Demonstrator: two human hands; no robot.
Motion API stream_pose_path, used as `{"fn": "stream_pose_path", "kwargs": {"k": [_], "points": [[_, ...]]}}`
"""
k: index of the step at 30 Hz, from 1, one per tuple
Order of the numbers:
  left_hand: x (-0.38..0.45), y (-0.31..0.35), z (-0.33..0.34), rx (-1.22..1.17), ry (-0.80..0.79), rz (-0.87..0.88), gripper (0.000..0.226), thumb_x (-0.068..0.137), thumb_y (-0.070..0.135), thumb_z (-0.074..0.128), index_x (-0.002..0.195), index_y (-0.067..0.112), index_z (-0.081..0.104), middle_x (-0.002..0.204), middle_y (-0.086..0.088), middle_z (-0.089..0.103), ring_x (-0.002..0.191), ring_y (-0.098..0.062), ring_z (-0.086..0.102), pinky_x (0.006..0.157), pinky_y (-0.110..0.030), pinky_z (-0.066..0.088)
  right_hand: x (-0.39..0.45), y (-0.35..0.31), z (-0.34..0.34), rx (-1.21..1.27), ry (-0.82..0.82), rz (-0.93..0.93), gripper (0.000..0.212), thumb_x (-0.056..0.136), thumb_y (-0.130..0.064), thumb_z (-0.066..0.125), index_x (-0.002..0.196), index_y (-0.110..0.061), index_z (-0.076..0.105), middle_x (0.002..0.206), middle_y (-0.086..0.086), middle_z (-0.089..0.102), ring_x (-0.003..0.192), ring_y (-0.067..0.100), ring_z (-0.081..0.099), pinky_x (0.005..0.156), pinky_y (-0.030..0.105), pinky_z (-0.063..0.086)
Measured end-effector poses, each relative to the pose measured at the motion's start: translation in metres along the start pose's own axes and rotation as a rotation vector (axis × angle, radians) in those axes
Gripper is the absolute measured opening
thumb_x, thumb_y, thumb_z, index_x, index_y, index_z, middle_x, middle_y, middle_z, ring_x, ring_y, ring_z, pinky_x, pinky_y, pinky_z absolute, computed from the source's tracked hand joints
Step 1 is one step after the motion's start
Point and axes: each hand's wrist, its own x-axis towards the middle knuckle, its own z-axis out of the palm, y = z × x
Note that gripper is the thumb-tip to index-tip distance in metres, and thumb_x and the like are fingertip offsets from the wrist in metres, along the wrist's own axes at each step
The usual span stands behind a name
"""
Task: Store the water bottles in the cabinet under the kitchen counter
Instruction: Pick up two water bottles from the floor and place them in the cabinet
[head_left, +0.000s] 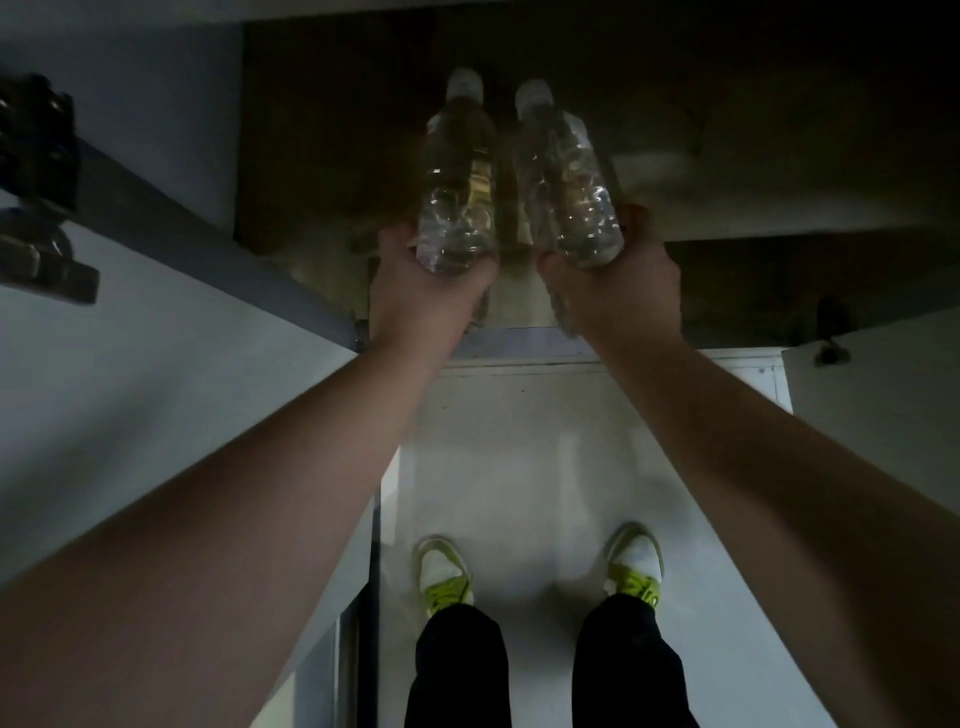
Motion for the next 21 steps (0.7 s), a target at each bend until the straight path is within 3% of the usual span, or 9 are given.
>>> {"fn": "stream_pose_path", "kwargs": {"k": [4, 8, 11, 15, 18, 21], "points": [[0.000, -0.002, 0.002, 0.088, 0.072, 0.108, 0.070, 0.064, 0.052, 0.078, 0.123, 0.025, 0.052, 0.107, 0.009, 0.064, 0.105, -0.018, 0.062, 0.088, -0.042, 0.055, 0.005, -0.004, 0.008, -0.062, 0.077, -0.064, 0.063, 0.064, -0.055, 0.066, 0.118, -0.024, 0.054, 0.104, -0.003, 0.067, 0.093, 0.021, 0.064, 0.082, 0.040, 0.056], [0.003, -0.005, 0.005, 0.105, 0.077, 0.133, 0.076, 0.058, 0.070, 0.068, 0.122, 0.030, 0.056, 0.118, 0.002, 0.064, 0.112, -0.022, 0.059, 0.090, -0.044, 0.055, 0.011, -0.006, 0.013, -0.084, 0.094, -0.136, 0.061, 0.064, -0.061, 0.059, 0.111, -0.022, 0.059, 0.099, -0.004, 0.068, 0.091, 0.020, 0.065, 0.080, 0.042, 0.056], [0.001, 0.002, 0.006, 0.097, 0.048, 0.129, 0.081, 0.066, 0.070, 0.063, 0.134, 0.029, 0.046, 0.128, -0.003, 0.056, 0.115, -0.023, 0.058, 0.093, -0.044, 0.054, 0.021, -0.009, 0.012, -0.074, 0.071, -0.161, 0.055, 0.072, -0.054, 0.068, 0.114, -0.021, 0.056, 0.104, -0.004, 0.066, 0.095, 0.018, 0.064, 0.083, 0.040, 0.056], [0.006, 0.005, 0.009, 0.154, -0.007, 0.174, 0.077, 0.089, 0.050, 0.062, 0.152, 0.028, 0.024, 0.145, -0.009, 0.036, 0.133, -0.029, 0.039, 0.093, -0.032, 0.039, 0.038, -0.014, 0.014, -0.101, 0.073, -0.226, 0.065, 0.076, -0.055, 0.067, 0.126, -0.018, 0.050, 0.110, -0.001, 0.065, 0.097, 0.016, 0.065, 0.081, 0.035, 0.057], [0.011, 0.003, 0.005, 0.183, -0.102, 0.178, 0.095, 0.080, 0.055, 0.070, 0.154, 0.032, 0.015, 0.153, -0.007, 0.027, 0.142, -0.030, 0.027, 0.105, -0.039, 0.034, 0.042, -0.015, 0.013, -0.139, 0.016, -0.270, 0.065, 0.083, -0.056, 0.061, 0.131, -0.016, 0.047, 0.114, 0.001, 0.064, 0.100, 0.016, 0.064, 0.080, 0.027, 0.054], [0.012, -0.006, -0.004, 0.312, -0.191, 0.291, 0.111, 0.070, 0.053, 0.079, 0.154, 0.031, 0.011, 0.156, -0.002, 0.028, 0.145, -0.027, 0.021, 0.107, -0.039, 0.028, 0.031, -0.010, 0.001, 0.015, -0.132, -0.290, 0.064, 0.084, -0.047, 0.065, 0.137, -0.021, 0.040, 0.126, -0.003, 0.056, 0.115, 0.014, 0.056, 0.095, 0.035, 0.050]]}}
